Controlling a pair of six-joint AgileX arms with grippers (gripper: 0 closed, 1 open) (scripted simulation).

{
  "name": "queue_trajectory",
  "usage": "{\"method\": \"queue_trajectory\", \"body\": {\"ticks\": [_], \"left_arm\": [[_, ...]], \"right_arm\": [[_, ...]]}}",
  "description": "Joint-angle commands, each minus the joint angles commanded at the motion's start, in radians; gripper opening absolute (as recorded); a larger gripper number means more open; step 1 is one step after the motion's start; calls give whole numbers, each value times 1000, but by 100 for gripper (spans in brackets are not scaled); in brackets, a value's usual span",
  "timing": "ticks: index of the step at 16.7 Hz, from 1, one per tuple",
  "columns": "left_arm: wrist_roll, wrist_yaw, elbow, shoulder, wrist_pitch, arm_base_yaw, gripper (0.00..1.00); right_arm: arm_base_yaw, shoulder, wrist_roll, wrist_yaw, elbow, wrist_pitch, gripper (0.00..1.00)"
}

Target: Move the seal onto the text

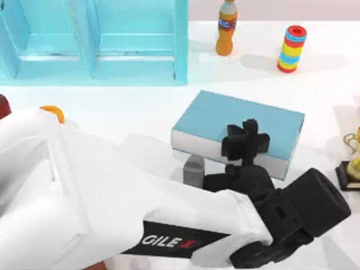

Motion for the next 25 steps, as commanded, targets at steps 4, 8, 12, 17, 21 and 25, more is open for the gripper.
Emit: {"method": "queue_trajectory", "body": {"ticks": [4, 8, 12, 17, 21, 25], "left_arm": [[-1, 0, -16, 36, 52, -1, 0], [1, 1, -34, 72, 108, 0, 0], [1, 1, -34, 72, 108, 0, 8], [1, 1, -34, 72, 108, 0, 45], [1, 1, -34, 72, 108, 0, 75], [1, 1, -34, 72, 108, 0, 100]], "right_arm": [[0, 0, 0, 0, 0, 0, 100], [0, 0, 0, 0, 0, 0, 100], [0, 0, 0, 0, 0, 0, 100], [0, 0, 0, 0, 0, 0, 100], [0, 0, 0, 0, 0, 0, 100], [0, 0, 0, 0, 0, 0, 100]]}}
